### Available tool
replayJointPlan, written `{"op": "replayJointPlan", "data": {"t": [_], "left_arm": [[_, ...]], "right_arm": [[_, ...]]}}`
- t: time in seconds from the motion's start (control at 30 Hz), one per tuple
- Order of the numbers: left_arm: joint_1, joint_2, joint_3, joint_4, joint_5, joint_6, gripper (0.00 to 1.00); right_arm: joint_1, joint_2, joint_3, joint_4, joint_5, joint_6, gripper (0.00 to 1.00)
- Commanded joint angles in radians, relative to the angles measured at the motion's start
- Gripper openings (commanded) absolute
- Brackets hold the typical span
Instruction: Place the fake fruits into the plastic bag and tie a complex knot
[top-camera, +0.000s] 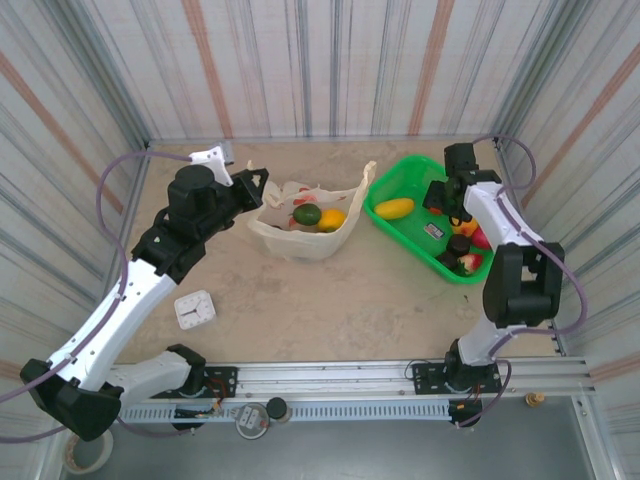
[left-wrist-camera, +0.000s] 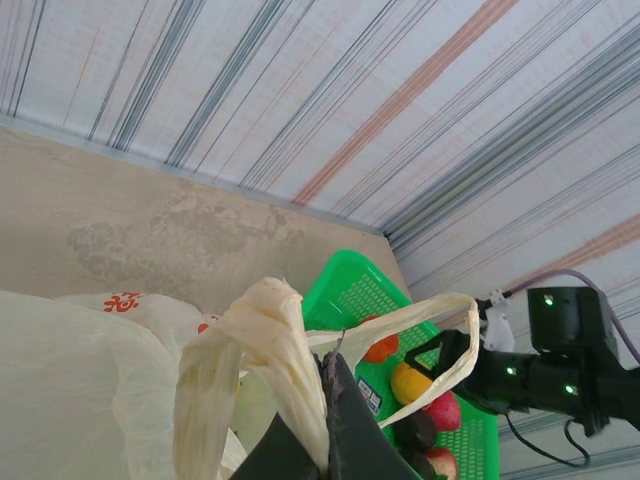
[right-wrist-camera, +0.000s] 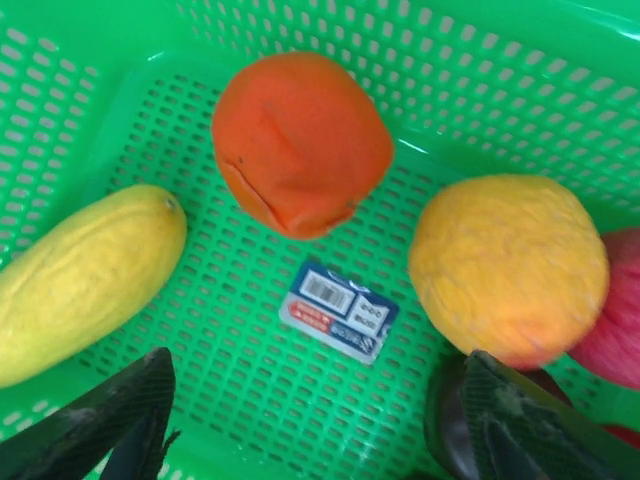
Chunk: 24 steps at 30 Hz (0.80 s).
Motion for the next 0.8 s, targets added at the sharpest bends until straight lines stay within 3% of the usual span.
{"op": "replayJointPlan", "data": {"t": [0.0, 0.23, 0.33, 0.43, 0.6, 0.77], "left_arm": [[-0.008, -0.007, -0.005, 0.022, -0.002, 0.016, 0.0], [-0.007, -0.004, 0.005, 0.01, -0.009, 0.032, 0.0], [-0.001, 0.002, 0.001, 0.016, 0.003, 0.028, 0.0], [0.009, 0.006, 0.0, 0.019, 0.013, 0.025, 0.0], [0.015, 0.008, 0.0, 0.021, 0.015, 0.022, 0.0], [0.015, 0.011, 0.0, 0.024, 0.018, 0.028, 0.0]], "right_arm": [[-0.022, 0.101, 0.069, -0.034, -0.029, -0.023, 0.82], [-0.031, 0.268, 0.186, -0.06, -0.012, -0.031, 0.9], [-0.033, 0.315, 0.229, -0.061, -0.001, -0.037, 0.98], [-0.038, 0.355, 0.266, -0.054, -0.019, -0.04, 0.98], [-0.037, 0.406, 0.316, -0.042, -0.043, -0.04, 0.9], [-0.034, 0.411, 0.3, -0.019, -0.036, -0.031, 0.72]]}}
